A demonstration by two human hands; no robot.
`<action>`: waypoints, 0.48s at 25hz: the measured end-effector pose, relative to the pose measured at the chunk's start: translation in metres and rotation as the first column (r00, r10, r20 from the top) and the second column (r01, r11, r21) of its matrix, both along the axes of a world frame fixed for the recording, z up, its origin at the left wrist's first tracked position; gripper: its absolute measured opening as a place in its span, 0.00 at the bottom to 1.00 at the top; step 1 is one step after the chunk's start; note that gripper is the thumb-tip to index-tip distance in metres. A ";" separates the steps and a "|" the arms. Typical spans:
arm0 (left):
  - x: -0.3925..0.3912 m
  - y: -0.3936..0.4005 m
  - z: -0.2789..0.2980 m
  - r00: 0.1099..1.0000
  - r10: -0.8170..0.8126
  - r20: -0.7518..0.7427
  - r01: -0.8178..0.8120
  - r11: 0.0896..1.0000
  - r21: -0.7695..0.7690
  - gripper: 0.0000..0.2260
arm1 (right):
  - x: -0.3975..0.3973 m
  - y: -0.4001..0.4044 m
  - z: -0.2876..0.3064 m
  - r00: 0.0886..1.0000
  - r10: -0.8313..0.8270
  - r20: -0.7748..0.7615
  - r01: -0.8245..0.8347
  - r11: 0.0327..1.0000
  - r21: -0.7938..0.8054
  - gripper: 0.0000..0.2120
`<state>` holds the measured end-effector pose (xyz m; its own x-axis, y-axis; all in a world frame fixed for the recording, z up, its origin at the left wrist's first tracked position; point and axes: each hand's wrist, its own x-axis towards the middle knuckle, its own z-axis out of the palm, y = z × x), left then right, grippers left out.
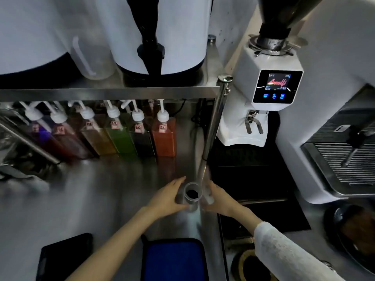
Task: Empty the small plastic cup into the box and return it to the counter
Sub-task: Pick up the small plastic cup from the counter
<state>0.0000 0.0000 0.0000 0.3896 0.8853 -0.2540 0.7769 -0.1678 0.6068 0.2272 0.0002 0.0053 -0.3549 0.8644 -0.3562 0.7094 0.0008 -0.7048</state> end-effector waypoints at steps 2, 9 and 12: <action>0.009 0.007 -0.008 1.000 -0.025 0.016 0.025 1.000 0.001 0.47 | -0.001 0.006 -0.008 0.999 0.014 0.052 -0.014 1.000 -0.012 0.43; 0.025 0.017 -0.025 0.996 0.030 0.081 -0.029 1.000 -0.010 0.38 | -0.012 0.010 -0.028 0.999 -0.052 0.013 0.052 0.998 -0.036 0.21; 0.027 0.019 -0.028 0.990 0.070 0.126 -0.071 0.997 0.004 0.32 | -0.014 0.012 -0.032 0.997 -0.083 0.003 0.083 0.996 -0.044 0.18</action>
<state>0.0275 0.0186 -0.0279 0.3541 0.9136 -0.1997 0.7050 -0.1205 0.6989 0.2137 0.0119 -0.0263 -0.2822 0.8741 -0.3953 0.7067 -0.0893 -0.7019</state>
